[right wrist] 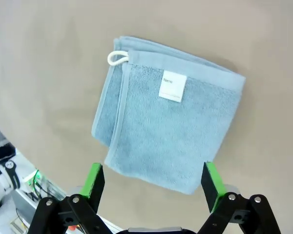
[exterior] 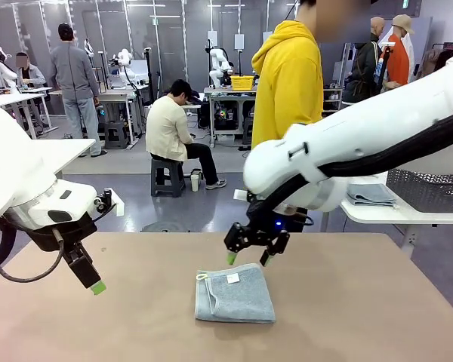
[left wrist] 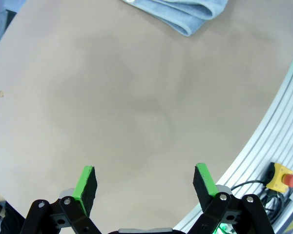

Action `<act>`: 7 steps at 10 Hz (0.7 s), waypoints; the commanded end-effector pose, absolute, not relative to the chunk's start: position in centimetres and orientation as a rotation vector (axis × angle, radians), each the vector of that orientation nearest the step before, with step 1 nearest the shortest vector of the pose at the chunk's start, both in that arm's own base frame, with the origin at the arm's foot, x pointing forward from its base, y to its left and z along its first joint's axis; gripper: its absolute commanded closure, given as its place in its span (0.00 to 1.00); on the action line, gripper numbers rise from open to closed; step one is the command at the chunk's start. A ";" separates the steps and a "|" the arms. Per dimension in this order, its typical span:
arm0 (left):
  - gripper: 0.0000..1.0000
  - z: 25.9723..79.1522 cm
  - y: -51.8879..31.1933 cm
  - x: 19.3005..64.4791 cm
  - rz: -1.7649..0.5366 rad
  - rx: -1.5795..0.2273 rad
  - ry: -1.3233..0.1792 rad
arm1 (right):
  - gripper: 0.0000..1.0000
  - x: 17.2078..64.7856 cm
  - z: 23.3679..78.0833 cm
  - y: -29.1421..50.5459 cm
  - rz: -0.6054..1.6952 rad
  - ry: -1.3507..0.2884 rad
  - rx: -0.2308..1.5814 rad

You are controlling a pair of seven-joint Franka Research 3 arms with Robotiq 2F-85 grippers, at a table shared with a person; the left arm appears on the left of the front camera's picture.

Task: Fold the towels and place them in the basket.
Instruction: When a person lays out a Towel with hook on the table, fold it in half twice.

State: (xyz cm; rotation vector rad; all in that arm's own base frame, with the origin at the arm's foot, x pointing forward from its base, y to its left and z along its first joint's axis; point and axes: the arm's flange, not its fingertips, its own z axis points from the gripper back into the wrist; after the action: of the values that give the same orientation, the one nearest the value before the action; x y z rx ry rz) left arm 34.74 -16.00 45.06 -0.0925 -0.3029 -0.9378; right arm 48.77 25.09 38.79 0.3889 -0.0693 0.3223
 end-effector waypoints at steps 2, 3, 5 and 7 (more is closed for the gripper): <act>0.00 45.0 -16.1 34.8 -0.930 -0.078 -0.306 | 0.00 46.6 39.0 19.6 0.348 -0.107 0.527; 0.00 45.0 -16.1 34.8 -0.930 -0.078 -0.306 | 0.00 46.5 39.0 17.6 0.339 -0.113 0.579; 0.00 45.0 -16.1 34.8 -0.930 -0.078 -0.306 | 0.00 46.6 38.3 15.1 0.324 -0.124 0.660; 0.00 45.0 -16.1 34.8 -0.930 -0.078 -0.306 | 0.00 47.0 37.4 13.5 0.313 -0.128 0.734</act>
State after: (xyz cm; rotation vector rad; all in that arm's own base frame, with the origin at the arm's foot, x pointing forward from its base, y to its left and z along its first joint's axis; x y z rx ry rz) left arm 34.74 -16.00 45.06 -0.0927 -0.3029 -0.9379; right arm 47.06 14.01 38.18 0.6809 -0.1234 0.2973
